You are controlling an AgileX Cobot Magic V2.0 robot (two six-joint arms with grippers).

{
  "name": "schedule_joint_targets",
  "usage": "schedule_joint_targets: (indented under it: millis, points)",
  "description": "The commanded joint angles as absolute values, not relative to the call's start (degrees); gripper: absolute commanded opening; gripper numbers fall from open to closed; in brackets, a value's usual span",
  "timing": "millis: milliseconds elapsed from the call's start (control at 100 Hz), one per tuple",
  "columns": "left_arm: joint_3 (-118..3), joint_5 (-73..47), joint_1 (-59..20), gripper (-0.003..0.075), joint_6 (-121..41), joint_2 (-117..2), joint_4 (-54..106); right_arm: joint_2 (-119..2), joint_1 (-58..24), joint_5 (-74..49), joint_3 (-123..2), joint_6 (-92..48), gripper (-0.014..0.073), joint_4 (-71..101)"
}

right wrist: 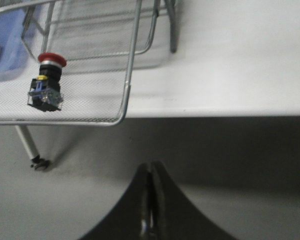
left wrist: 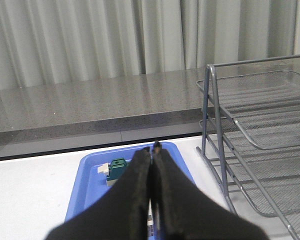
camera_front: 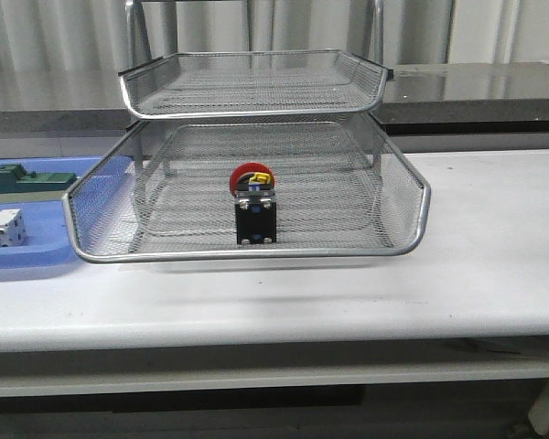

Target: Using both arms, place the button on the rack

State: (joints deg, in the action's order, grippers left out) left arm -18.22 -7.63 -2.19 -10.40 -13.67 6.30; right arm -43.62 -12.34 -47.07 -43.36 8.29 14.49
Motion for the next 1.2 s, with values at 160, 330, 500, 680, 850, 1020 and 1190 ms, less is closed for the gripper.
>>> schedule_joint_targets:
  millis: [160,330,500,680,850,1020,1190]
  points:
    - [-19.74,-2.60,-2.22,-0.0021,-9.81,-14.23,6.95,-57.15,-12.74,-41.21,-45.17,-3.81,-0.0067,31.05]
    - [-19.74,-2.60,-2.22,-0.0021,-9.81,-14.23,6.95,-64.63,-13.32,-40.33,-45.17,-9.86,-0.0067,37.55]
    - [-19.74,-2.60,-2.22,-0.0021,-9.81,-14.23,6.95,-70.26,-19.17,-37.26,-45.17,-10.46,-0.0067,38.08]
    - [-19.74,-2.60,-2.22,-0.0021,-9.81,-14.23,6.95,-75.70,-26.82,-30.95,-45.17,-10.37,-0.0067,38.65]
    - [-19.74,-2.60,-2.22,-0.0021,-9.81,-14.23,6.95,-80.24,-31.15,-26.55,-45.17,-10.37,-0.0067,40.95]
    - [-19.74,-2.60,-2.22,-0.0021,-9.81,-14.23,6.95,-84.60,-34.68,-21.95,-45.17,-10.37,-0.0067,41.76]
    - [-19.74,-2.60,-2.22,-0.0021,-9.81,-14.23,6.95,-88.84,-36.92,-16.76,-45.36,-10.37,-0.0067,42.20]
